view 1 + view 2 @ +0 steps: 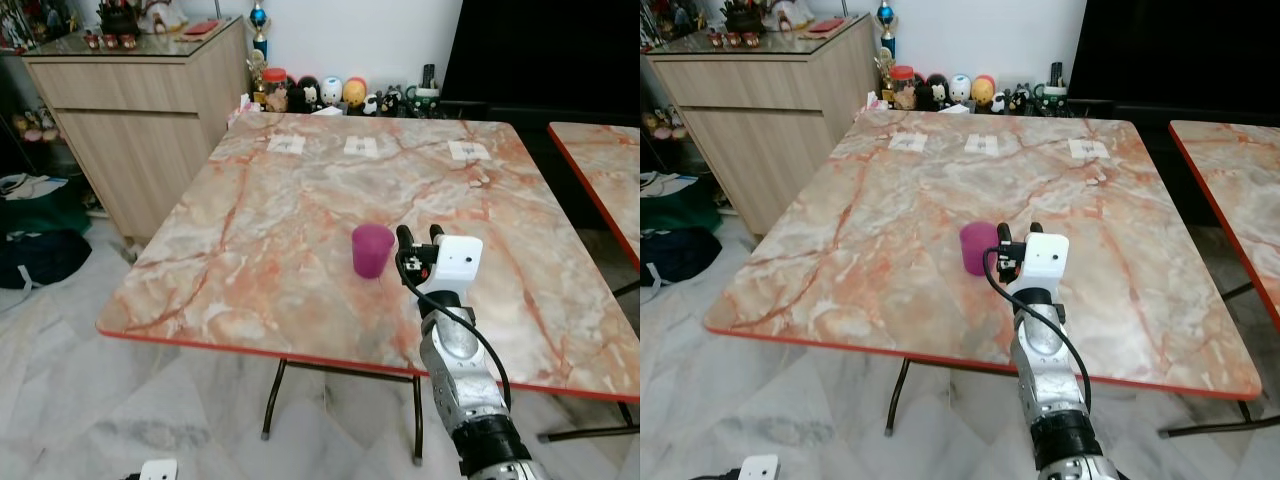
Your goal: Setting the table
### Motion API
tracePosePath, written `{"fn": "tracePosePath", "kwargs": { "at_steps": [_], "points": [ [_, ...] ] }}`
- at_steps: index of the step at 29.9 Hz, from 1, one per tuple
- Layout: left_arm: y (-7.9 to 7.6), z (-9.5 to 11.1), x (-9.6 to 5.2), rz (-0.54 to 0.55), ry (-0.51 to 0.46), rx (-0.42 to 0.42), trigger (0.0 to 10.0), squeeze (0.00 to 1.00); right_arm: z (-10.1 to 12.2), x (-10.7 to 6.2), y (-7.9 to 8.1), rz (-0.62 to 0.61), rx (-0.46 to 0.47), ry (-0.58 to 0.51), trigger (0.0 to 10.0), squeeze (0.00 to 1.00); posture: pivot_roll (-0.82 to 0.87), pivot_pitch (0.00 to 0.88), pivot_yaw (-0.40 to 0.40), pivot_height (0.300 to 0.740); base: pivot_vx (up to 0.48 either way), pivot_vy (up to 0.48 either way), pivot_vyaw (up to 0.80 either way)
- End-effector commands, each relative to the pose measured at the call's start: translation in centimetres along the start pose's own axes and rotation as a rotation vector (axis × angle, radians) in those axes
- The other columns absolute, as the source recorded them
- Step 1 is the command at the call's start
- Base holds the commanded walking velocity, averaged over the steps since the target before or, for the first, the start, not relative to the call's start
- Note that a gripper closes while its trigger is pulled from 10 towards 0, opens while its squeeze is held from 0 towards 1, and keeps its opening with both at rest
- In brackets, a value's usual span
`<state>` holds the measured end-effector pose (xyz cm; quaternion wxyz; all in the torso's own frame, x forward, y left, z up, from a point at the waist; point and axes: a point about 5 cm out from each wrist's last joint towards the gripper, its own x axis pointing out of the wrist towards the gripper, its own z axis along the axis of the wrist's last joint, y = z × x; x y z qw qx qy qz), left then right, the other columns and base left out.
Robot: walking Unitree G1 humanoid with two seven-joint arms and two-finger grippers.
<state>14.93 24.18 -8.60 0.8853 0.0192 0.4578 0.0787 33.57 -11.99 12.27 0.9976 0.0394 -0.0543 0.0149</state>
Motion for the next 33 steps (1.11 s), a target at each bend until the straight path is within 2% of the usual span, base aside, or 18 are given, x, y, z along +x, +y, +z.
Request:
{"fn": "tracePosePath", "kwargs": {
  "at_steps": [1, 6, 15, 24, 29, 33],
  "points": [
    [-0.3, 0.3, 0.1, -0.002, -0.005, -0.002, 10.0, 0.00, -0.4, 0.0, 0.3, 0.011, 0.000, 0.034, 10.0, 0.00, -0.04, 0.000, 0.000, 0.740, 0.352, 0.000, 0.00],
    [-0.6, 0.4, 0.2, -0.004, -0.006, 0.000, 10.0, 0.00, -0.7, 0.0, 0.3, 0.014, -0.012, 0.058, 10.0, 0.00, -0.04, 0.000, -0.002, 0.740, 0.352, 0.000, 0.00],
    [-0.8, 0.2, 0.2, 0.001, -0.003, 0.005, 10.0, 0.00, -0.6, -0.1, 0.2, 0.021, -0.012, 0.054, 10.0, 0.00, -0.04, 0.000, -0.003, 0.740, 0.000, 0.000, 0.00],
    [-0.9, -0.3, 0.0, 0.002, 0.004, 0.010, 10.0, 0.00, 1.3, -1.6, 0.3, 0.021, 0.014, -0.019, 10.0, 0.00, -0.05, 0.004, 0.001, 0.740, 0.000, 0.000, 0.00],
    [-0.5, -1.2, -0.3, 0.005, 0.012, 0.013, 10.0, 0.00, 2.0, -2.3, 0.1, -0.057, -0.031, 0.094, 10.0, 0.00, -0.05, 0.013, 0.004, 0.740, 0.000, 0.000, 0.00],
    [0.3, -2.1, -0.7, 0.013, 0.025, 0.015, 10.0, 0.00, 2.8, -3.2, 0.9, -0.099, 0.101, 0.205, 10.0, 0.00, -0.06, 0.020, 0.007, 0.740, 0.000, 0.000, 0.00]
  ]
}}
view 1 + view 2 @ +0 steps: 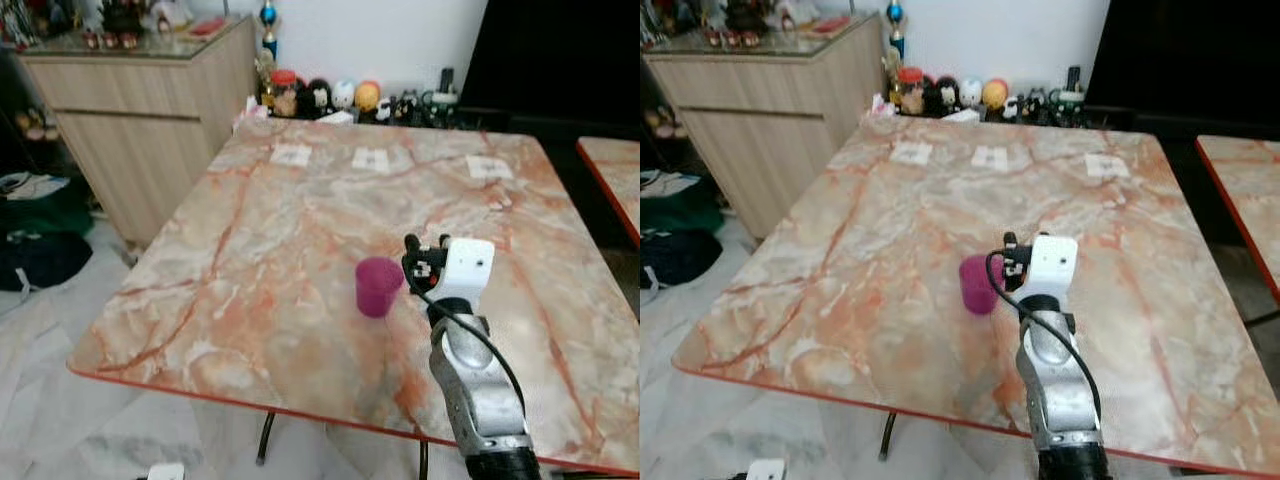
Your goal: Setting the table
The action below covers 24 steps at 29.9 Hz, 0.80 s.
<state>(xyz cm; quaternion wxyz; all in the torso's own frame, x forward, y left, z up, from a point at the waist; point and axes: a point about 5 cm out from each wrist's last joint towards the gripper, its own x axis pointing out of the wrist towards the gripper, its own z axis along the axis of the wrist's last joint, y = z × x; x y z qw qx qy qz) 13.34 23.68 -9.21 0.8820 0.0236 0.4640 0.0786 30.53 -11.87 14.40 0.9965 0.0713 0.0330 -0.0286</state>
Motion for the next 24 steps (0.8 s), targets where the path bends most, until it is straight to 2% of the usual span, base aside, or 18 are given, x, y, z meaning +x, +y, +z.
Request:
{"fn": "tracePosePath", "kwargs": {
  "at_steps": [1, 6, 13, 16, 18, 21, 24],
  "points": [
    [0.7, -0.4, -0.2, 0.009, 0.012, 0.006, 10.0, 0.00, 0.3, -0.5, 0.5, 0.000, 0.037, 0.037, 10.0, 0.00, -0.06, 0.020, 0.007, 0.740, 0.000, 0.000, 0.00],
    [1.6, -0.7, -0.4, 0.013, 0.019, 0.012, 10.0, 0.00, 0.8, -0.7, 1.6, 0.073, 0.048, 0.147, 10.0, 0.00, -0.06, 0.021, 0.011, 0.740, 0.000, 0.000, 0.00],
    [2.1, 0.0, -0.2, 0.019, 0.007, 0.006, 10.0, 0.00, 1.6, -0.3, 1.6, 0.056, 0.082, 0.209, 10.0, 0.00, -0.06, 0.021, 0.007, 0.740, 0.000, 0.000, 0.00],
    [1.9, 0.3, -0.1, 0.017, 0.005, 0.008, 10.0, 0.00, 1.2, -0.2, 1.4, 0.049, 0.085, 0.231, 10.0, 0.00, -0.05, 0.021, 0.008, 0.740, 0.000, 0.000, 0.00],
    [1.3, 0.7, 0.1, 0.010, 0.002, 0.009, 10.0, 0.00, 0.0, -0.5, 1.1, 0.025, 0.114, 0.296, 10.0, 0.00, -0.05, 0.022, 0.007, 0.740, 0.000, 0.000, 0.00],
    [0.8, 0.9, 0.2, 0.004, 0.001, 0.010, 10.0, 0.00, -0.8, -0.5, 0.9, 0.019, 0.141, 0.330, 10.0, 0.00, -0.05, 0.019, 0.009, 0.740, 0.000, 0.000, 0.00],
    [0.2, 1.0, 0.3, -0.002, 0.000, 0.013, 10.0, 0.00, -1.2, -0.4, 0.6, -0.001, 0.130, 0.355, 10.0, 0.00, -0.05, 0.022, 0.009, 0.740, 0.000, 0.000, 0.00]
  ]
}}
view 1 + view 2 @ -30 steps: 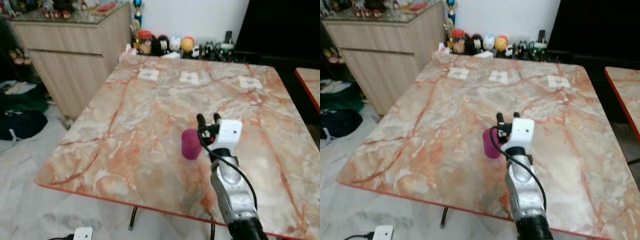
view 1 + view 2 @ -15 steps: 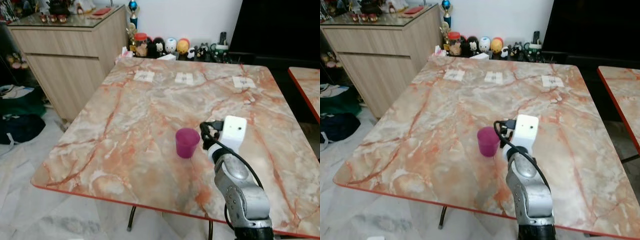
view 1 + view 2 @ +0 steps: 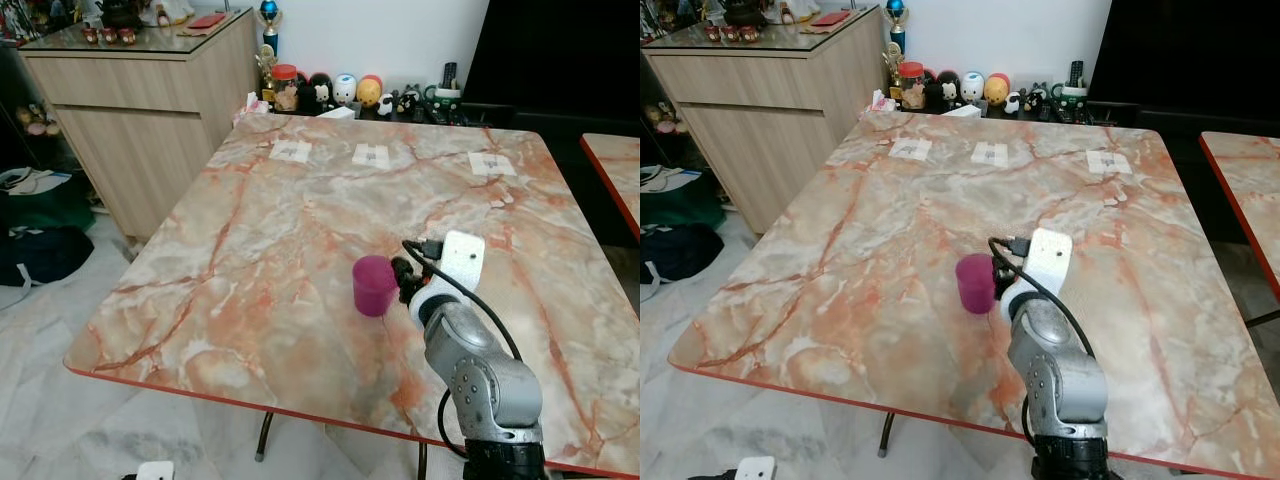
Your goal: Setting the table
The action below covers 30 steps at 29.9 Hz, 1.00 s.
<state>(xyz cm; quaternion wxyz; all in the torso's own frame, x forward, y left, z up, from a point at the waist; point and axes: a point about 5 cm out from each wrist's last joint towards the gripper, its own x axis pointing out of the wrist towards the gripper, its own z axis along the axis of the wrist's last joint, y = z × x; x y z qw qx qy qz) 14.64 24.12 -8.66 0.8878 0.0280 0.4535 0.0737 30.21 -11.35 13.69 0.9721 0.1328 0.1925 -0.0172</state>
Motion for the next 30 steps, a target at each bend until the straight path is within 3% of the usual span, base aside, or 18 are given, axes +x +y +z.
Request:
{"fn": "tracePosePath", "kwargs": {
  "at_steps": [1, 9, 13, 21, 26, 30],
  "points": [
    [-0.2, -0.4, 0.0, 0.003, 0.025, 0.003, 10.0, 0.00, -0.5, 0.1, 0.1, -0.003, 0.014, 0.029, 10.0, 0.00, -0.05, 0.022, 0.009, 0.740, 0.000, 0.000, 0.00],
    [-0.6, -1.2, -0.3, 0.001, 0.036, 0.005, 10.0, 0.00, -0.4, 0.5, 0.7, 0.036, 0.047, 0.037, 10.0, 0.00, -0.05, 0.020, 0.008, 0.740, 0.000, 0.000, 0.00],
    [0.6, -2.7, -0.9, 0.014, 0.054, 0.000, 10.0, 0.00, -0.3, 0.7, 1.2, 0.076, 0.058, 0.031, 10.0, 0.00, -0.05, 0.018, 0.008, 0.740, 0.000, 0.000, 0.00],
    [1.4, -2.1, -0.8, 0.021, 0.044, -0.006, 10.0, 0.00, 0.2, 0.7, 1.2, 0.073, 0.087, -0.003, 10.0, 0.00, -0.05, 0.019, 0.006, 0.740, 0.000, 0.000, 0.00],
    [0.3, -0.8, -0.2, 0.001, 0.029, -0.008, 10.0, 0.00, 1.9, 0.7, 0.1, -0.025, 0.070, -0.094, 10.0, 0.00, -0.05, 0.019, 0.007, 0.740, 0.000, 0.000, 0.00],
    [-0.6, -0.4, 0.0, -0.009, 0.025, -0.006, 10.0, 0.00, 2.3, 0.8, -0.1, -0.031, 0.090, -0.112, 10.0, 0.00, -0.05, 0.018, 0.007, 0.740, 0.000, 0.000, 0.00]
  ]
}}
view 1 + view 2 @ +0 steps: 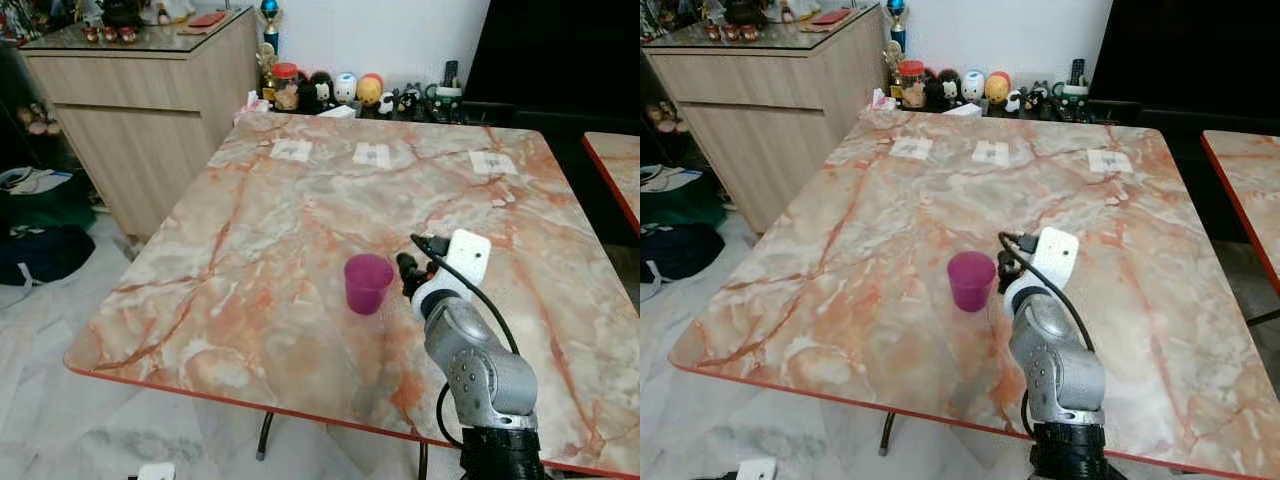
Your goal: Setting the table
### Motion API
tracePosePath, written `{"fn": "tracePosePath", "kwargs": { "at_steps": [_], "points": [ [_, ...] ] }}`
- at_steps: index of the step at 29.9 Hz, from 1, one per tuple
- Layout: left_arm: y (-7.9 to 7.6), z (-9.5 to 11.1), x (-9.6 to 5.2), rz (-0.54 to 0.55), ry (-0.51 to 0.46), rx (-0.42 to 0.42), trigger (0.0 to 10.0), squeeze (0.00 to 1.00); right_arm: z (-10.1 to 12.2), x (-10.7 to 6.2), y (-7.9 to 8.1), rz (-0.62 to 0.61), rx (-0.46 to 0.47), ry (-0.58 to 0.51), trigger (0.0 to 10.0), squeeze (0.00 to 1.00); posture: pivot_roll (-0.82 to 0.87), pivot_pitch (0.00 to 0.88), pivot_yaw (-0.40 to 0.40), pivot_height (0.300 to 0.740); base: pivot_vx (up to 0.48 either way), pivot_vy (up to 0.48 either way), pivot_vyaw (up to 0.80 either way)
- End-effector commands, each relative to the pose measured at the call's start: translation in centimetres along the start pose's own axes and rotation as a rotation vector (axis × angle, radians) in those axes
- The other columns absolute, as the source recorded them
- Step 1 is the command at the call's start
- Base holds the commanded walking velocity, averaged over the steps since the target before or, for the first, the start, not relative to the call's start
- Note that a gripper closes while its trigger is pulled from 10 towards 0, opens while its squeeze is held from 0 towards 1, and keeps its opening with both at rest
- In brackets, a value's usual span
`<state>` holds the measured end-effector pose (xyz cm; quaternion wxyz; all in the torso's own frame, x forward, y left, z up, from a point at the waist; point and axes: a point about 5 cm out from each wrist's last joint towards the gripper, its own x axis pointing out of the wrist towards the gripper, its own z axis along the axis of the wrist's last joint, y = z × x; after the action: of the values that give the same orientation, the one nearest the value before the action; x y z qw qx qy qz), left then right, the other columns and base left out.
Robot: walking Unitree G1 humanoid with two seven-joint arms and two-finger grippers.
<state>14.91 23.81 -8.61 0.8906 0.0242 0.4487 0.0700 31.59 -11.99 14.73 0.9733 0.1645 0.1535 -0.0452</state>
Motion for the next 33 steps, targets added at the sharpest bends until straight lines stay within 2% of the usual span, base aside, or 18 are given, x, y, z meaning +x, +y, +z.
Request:
{"fn": "tracePosePath", "kwargs": {
  "at_steps": [1, 2, 9, 11, 18, 22, 25, 26, 27, 28, 30, 31, 32, 33],
  "points": [
    [-0.5, -0.5, 0.0, -0.001, 0.035, -0.001, 10.0, 0.00, 0.8, 0.0, 0.4, 0.025, 0.044, -0.037, 10.0, 0.00, -0.05, 0.018, 0.007, 0.740, 0.000, 0.000, 0.00],
    [-0.6, -0.4, 0.0, -0.002, 0.034, 0.000, 10.0, 0.00, 0.8, 0.0, 0.6, 0.041, 0.062, -0.042, 10.0, 0.00, -0.05, 0.018, 0.007, 0.740, 0.000, 0.000, 0.00],
    [-0.8, -0.4, 0.1, -0.004, 0.037, -0.001, 10.0, 0.00, 0.0, 0.1, 1.9, 0.124, 0.008, 0.008, 10.0, 0.00, -0.05, 0.017, 0.006, 0.740, 0.000, 0.000, 0.00],
    [-0.1, -1.5, -0.4, 0.003, 0.052, -0.003, 10.0, 0.00, -0.3, 0.1, 2.0, 0.136, 0.003, 0.026, 10.0, 0.00, -0.05, 0.018, 0.005, 0.740, 0.000, 0.000, 0.00],
    [1.3, -2.3, -0.8, 0.018, 0.067, -0.004, 10.0, 0.00, -1.5, 0.2, 1.7, 0.127, -0.051, 0.081, 10.0, 0.00, -0.05, 0.018, 0.005, 0.740, 0.000, 0.000, 0.00],
    [1.5, -1.9, -0.7, 0.021, 0.062, -0.004, 10.0, 0.00, -1.8, 0.2, 1.6, 0.130, -0.055, 0.096, 10.0, 0.00, -0.05, 0.018, 0.005, 0.740, 0.000, 0.000, 0.00],
    [1.0, -1.2, -0.4, 0.014, 0.053, -0.002, 10.0, 0.00, -2.3, 0.2, 1.6, 0.134, -0.059, 0.112, 10.0, 0.00, -0.05, 0.018, 0.005, 0.740, 0.000, 0.000, 0.00],
    [0.6, -1.1, -0.3, 0.010, 0.051, 0.000, 10.0, 0.00, -2.4, 0.3, 1.6, 0.133, -0.062, 0.119, 6.4, 0.00, -0.05, 0.019, 0.004, 0.740, 0.000, 0.000, 0.00],
    [0.4, -1.0, -0.2, 0.008, 0.050, 0.000, 10.0, 0.00, -2.5, 0.3, 1.6, 0.132, -0.063, 0.121, 6.4, 0.00, -0.05, 0.019, 0.004, 0.740, 0.000, 0.000, 0.00],
    [0.2, -0.9, -0.2, 0.005, 0.049, 0.001, 10.0, 0.00, -2.6, 0.3, 1.5, 0.131, -0.065, 0.125, 2.0, 0.00, -0.05, 0.019, 0.004, 0.740, 0.000, 0.000, 0.00],
    [-0.5, -0.9, -0.1, -0.002, 0.049, 0.003, 10.0, 0.00, -2.8, 0.3, 1.5, 0.132, -0.068, 0.134, 2.1, 0.00, -0.05, 0.019, 0.004, 0.740, 0.000, 0.000, 0.00],
    [-0.7, -1.0, -0.1, -0.004, 0.050, 0.004, 10.0, 0.00, -2.9, 0.3, 1.6, 0.135, -0.069, 0.136, 3.6, 0.00, -0.05, 0.019, 0.004, 0.740, 0.000, 0.000, 0.00],
    [-1.0, -1.2, -0.2, -0.007, 0.052, 0.004, 10.0, 0.00, -2.9, 0.3, 1.6, 0.136, -0.071, 0.139, 8.3, 0.00, -0.05, 0.018, 0.004, 0.740, 0.000, 0.000, 0.00],
    [-1.2, -1.6, -0.3, -0.009, 0.056, 0.005, 10.0, 0.00, -3.0, 0.3, 1.6, 0.136, -0.073, 0.143, 10.0, 0.00, -0.05, 0.017, 0.003, 0.740, 0.000, 0.000, 0.00]
  ]
}}
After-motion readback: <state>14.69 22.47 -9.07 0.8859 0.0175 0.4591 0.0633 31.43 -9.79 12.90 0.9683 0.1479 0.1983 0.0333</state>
